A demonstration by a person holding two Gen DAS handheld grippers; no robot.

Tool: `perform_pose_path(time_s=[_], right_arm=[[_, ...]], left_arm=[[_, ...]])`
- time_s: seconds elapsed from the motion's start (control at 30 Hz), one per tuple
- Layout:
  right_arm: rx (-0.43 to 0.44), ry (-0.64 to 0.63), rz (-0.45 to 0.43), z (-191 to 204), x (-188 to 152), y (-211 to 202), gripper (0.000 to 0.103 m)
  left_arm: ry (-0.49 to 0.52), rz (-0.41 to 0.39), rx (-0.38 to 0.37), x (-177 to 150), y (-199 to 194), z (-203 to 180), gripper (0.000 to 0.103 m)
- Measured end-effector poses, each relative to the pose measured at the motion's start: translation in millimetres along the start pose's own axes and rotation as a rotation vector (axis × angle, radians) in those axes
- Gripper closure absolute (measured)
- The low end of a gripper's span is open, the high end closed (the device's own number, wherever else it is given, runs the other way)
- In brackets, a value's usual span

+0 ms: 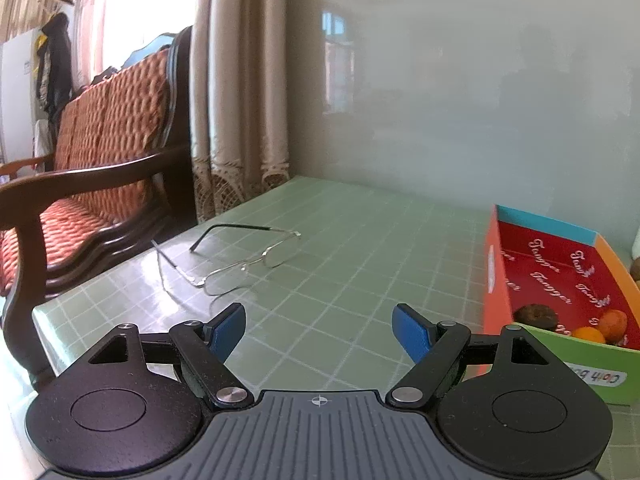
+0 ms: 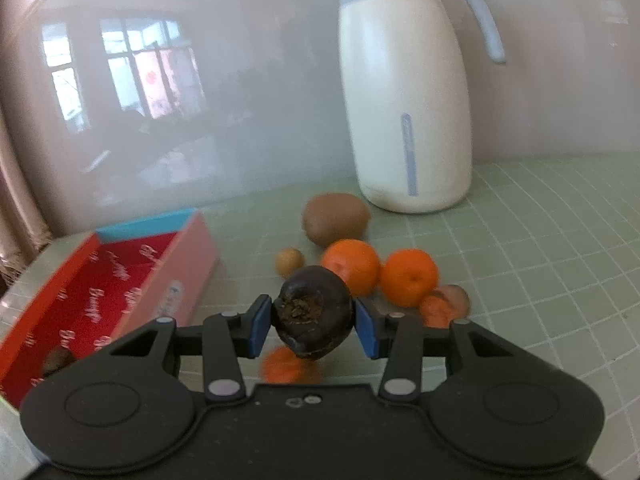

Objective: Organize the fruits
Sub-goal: 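Grasp a dark brown fruit from the pile with the right tool, then carry the dark brown fruit over the red box and open the right tool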

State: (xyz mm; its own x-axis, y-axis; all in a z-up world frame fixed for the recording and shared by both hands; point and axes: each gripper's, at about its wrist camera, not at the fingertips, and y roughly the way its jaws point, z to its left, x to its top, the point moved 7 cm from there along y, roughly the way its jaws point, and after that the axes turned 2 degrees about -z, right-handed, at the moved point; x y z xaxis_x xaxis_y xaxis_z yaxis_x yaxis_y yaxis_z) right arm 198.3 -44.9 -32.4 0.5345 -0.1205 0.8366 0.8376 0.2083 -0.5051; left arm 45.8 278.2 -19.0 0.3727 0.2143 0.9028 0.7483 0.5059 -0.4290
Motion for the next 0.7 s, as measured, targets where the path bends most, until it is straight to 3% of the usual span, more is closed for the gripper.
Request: perform_pose_path(time_s=[0.4,0.7], right_arm=[[0.184,-0.095,-0.080,79,7,-29,0.060],[0.252,-0.165,-0.039,122,-10,-22,0.059]], left_arm=[[-0.019,0.018,0.039,-3,5,21,0.023],[-0.017,0.025,0.073,-6,6,37,0.023]])
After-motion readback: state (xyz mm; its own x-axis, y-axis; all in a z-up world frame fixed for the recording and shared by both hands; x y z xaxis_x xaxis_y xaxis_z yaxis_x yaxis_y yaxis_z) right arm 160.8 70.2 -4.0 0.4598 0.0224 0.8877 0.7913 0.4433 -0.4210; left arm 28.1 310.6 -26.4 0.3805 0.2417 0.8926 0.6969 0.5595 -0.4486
